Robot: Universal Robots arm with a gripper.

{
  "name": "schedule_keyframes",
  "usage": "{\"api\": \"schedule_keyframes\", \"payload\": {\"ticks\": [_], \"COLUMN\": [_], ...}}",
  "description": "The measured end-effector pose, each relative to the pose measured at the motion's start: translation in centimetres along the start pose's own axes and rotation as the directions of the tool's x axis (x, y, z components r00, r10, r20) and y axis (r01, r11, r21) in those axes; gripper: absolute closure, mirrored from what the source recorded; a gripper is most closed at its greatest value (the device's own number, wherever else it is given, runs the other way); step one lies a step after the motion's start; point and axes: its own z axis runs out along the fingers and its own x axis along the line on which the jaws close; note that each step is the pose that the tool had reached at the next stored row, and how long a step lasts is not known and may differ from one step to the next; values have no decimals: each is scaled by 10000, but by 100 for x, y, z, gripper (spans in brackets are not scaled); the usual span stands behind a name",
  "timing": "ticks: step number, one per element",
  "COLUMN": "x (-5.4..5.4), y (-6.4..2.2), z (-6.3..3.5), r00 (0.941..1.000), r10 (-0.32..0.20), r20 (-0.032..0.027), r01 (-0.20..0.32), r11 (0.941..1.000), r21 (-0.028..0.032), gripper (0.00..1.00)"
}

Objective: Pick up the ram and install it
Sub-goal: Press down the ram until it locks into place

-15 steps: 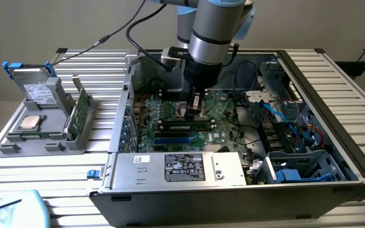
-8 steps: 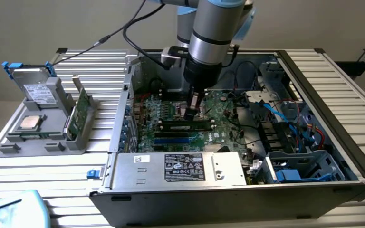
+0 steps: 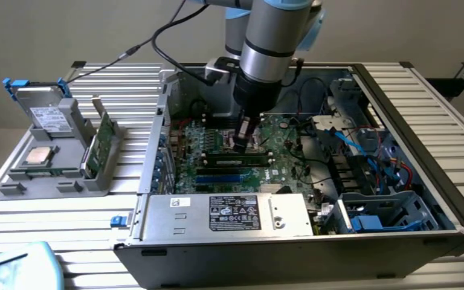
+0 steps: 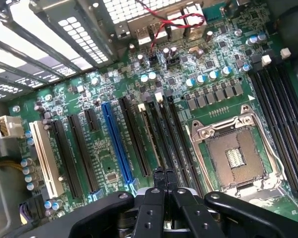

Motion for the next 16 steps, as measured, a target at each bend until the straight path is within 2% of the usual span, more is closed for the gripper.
{"api": "schedule_keyframes", "payload": {"ticks": [6,8,11,14,16], "x": [0,0,0,0,0], "y": [0,-1,0,0,0], "z": [1,1,1,1,1], "r00": [9972,9956,9928,9892,9862], "r10": [741,940,1195,1426,1587], "r20": [45,8,-127,-342,-461], "r01": [-741,-940,-1194,-1422,-1579], "r11": [9972,9956,9928,9897,9872], "r21": [-35,-24,36,144,213], "gripper": [89,89,89,89,89]}}
